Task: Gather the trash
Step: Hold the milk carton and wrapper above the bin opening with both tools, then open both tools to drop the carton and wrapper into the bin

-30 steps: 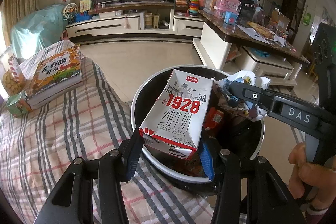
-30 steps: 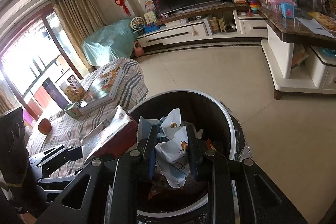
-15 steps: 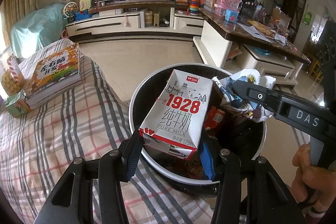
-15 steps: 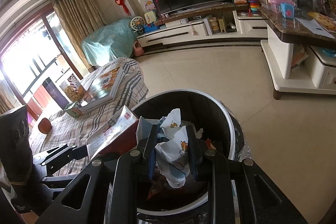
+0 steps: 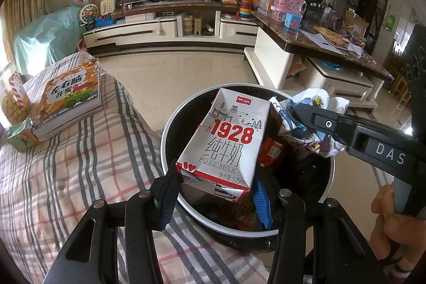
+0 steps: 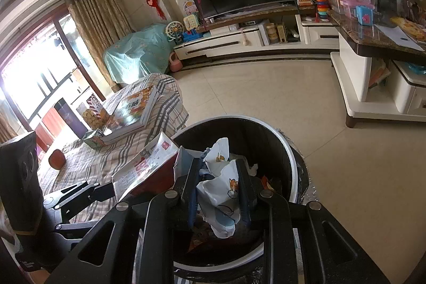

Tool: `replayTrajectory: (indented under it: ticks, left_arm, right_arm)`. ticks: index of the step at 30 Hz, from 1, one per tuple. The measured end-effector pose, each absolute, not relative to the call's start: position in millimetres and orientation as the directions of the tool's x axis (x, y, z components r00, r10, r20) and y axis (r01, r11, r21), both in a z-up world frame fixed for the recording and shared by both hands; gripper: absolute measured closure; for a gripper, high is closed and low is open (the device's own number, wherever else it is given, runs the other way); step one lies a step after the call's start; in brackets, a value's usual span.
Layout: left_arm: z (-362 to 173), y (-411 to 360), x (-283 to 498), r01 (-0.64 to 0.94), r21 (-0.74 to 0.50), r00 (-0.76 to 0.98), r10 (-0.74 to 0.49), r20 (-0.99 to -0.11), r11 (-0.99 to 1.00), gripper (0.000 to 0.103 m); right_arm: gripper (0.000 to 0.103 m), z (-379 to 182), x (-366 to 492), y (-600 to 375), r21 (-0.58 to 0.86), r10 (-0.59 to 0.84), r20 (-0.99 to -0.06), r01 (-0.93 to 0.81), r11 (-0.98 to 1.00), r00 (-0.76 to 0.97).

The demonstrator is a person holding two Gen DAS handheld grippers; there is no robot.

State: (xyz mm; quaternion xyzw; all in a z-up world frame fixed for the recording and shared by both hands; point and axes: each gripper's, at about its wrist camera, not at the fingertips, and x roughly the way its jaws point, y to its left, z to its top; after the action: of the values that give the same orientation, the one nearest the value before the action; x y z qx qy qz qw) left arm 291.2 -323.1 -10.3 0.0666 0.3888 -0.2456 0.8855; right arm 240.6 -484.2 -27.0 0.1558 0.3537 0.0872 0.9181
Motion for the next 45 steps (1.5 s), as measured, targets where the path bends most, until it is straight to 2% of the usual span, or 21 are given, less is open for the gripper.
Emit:
replayTrajectory:
  ticks: [36,41,44,45]
  left_arm:
    - [-7.0,-324.3,299.0,0.487,-0.083,0.564,-0.385,-0.731,0.870,0.054]
    - [-6.4,-323.4,298.5,0.484,-0.081,0.564,-0.381,-0.733,0.871,0.054]
    - [-4.3,-320.9,298.2,0.479,-0.090,0.564,-0.385,-0.731,0.873,0.053]
    - [-3.4,-319.3,299.2,0.477,-0.092,0.564,-0.385,-0.731,0.874,0.050]
  right_arm:
    - [0.076,-25.1,245.1,-482.9,0.354,0.278,-0.640,-0.046,0.934,0.716]
    - [0.073,-24.3,245.8,-482.3,0.359,0.284,-0.642,-0.048,0.932,0.713]
    - [0.061,-22.6,243.7,-482.7,0.358,0.273,-0.638,-0.037,0.933,0.720]
    - [0.054,-22.1,243.2,-482.6,0.361,0.274,-0.635,-0.037,0.932,0.722]
